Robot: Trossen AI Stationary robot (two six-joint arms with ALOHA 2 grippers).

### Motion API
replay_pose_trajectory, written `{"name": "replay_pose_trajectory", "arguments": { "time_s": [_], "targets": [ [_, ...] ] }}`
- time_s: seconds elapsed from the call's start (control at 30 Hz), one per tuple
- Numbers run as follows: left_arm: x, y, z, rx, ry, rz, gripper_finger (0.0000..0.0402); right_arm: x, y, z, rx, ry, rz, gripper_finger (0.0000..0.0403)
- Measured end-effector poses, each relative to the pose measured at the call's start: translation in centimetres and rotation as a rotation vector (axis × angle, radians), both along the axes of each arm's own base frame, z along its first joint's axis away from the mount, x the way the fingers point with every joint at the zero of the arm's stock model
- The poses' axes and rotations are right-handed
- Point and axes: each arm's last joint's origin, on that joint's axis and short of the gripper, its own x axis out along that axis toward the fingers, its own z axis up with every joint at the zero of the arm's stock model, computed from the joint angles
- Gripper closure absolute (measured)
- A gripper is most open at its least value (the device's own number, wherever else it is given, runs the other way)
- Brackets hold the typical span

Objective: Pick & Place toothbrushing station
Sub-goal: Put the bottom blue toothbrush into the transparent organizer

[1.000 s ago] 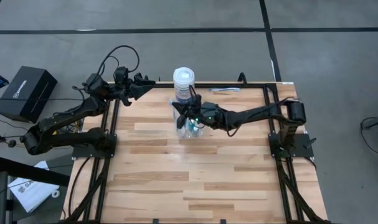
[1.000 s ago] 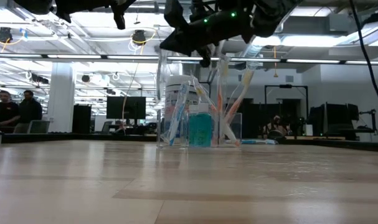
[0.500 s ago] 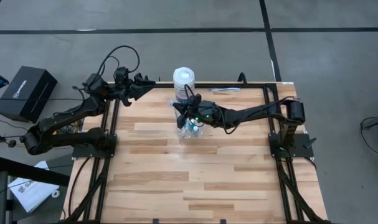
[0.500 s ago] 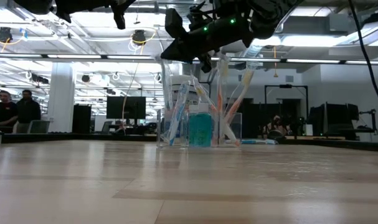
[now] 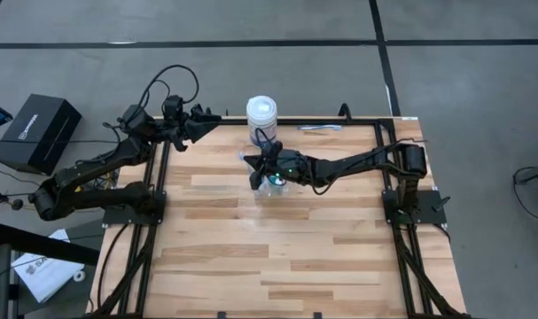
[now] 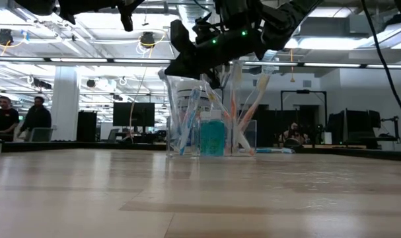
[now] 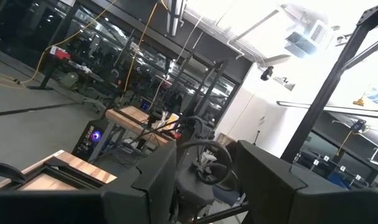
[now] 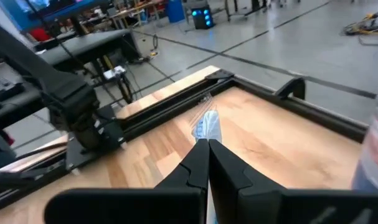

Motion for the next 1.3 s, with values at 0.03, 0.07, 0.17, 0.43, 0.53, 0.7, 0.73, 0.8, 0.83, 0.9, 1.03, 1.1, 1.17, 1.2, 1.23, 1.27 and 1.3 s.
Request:
{"name": "replay_pose_trajectory", "arguments": {
  "time_s": [0.03,0.07,0.17,0.43,0.53,0.7,0.73,0.8,0.83,0.9,1.03,1.1,1.17,1.2,1.23,1.27,1.3],
  "targets": [
    [0.0,0.0,0.0,0.000,0.000,0.000,0.0239,0.0,0.0,0.0,0.003,0.001,0.006,0.0403],
    [0.0,0.0,0.0,0.000,0.000,0.000,0.0239,0.0,0.1,0.0,0.004,0.001,0.007,0.0403],
    [0.0,0.0,0.0,0.000,0.000,0.000,0.0239,0.0,0.1,-0.1,0.006,0.013,0.010,0.0403],
    [0.0,0.0,0.0,-0.001,0.001,0.000,0.0239,-0.1,0.1,-0.3,0.007,0.032,0.009,0.0403],
    [0.0,0.0,0.0,-0.001,0.001,0.000,0.0239,0.0,0.1,-0.2,0.006,0.016,0.010,0.0402],
    [0.0,0.0,0.0,-0.002,0.002,0.000,0.0239,0.1,0.0,0.2,0.018,-0.022,0.076,0.0372],
    [0.0,0.0,0.0,-0.002,0.002,0.000,0.0239,0.1,-0.2,0.3,0.019,-0.028,0.082,0.0360],
    [0.0,0.0,0.0,-0.002,0.003,0.000,0.0239,0.3,-0.2,0.6,0.019,-0.038,0.086,0.0335],
    [0.0,0.0,0.0,-0.002,0.003,0.000,0.0239,0.3,-0.3,0.8,0.018,-0.045,0.087,0.0322],
    [0.0,0.0,0.0,-0.002,0.003,0.000,0.0239,0.5,-0.6,1.3,0.013,-0.058,0.091,0.0298],
    [0.0,0.0,0.0,-0.003,0.003,0.000,0.0239,0.8,-1.0,2.4,-0.013,-0.081,0.091,0.0260],
    [0.0,0.0,0.0,-0.002,0.004,-0.002,0.0239,0.7,-1.0,3.4,-0.044,-0.096,0.103,0.0245],
    [0.0,0.0,-0.1,-0.002,0.009,-0.010,0.0239,0.7,-1.0,4.3,-0.066,-0.125,0.111,0.0235],
    [0.0,0.0,-0.1,-0.003,0.011,-0.011,0.0239,0.4,-1.0,4.6,-0.067,-0.120,0.111,0.0232],
    [0.0,0.0,-0.1,-0.006,0.015,-0.012,0.0239,0.3,-1.1,4.8,-0.067,-0.120,0.111,0.0229],
    [0.1,0.0,-0.2,-0.007,0.019,-0.016,0.0239,0.3,-1.1,5.0,-0.070,-0.127,0.113,0.0227],
    [0.1,0.0,-0.2,-0.011,0.025,-0.017,0.0239,0.2,-1.1,5.2,-0.074,-0.130,0.112,0.0226]
  ]
}}
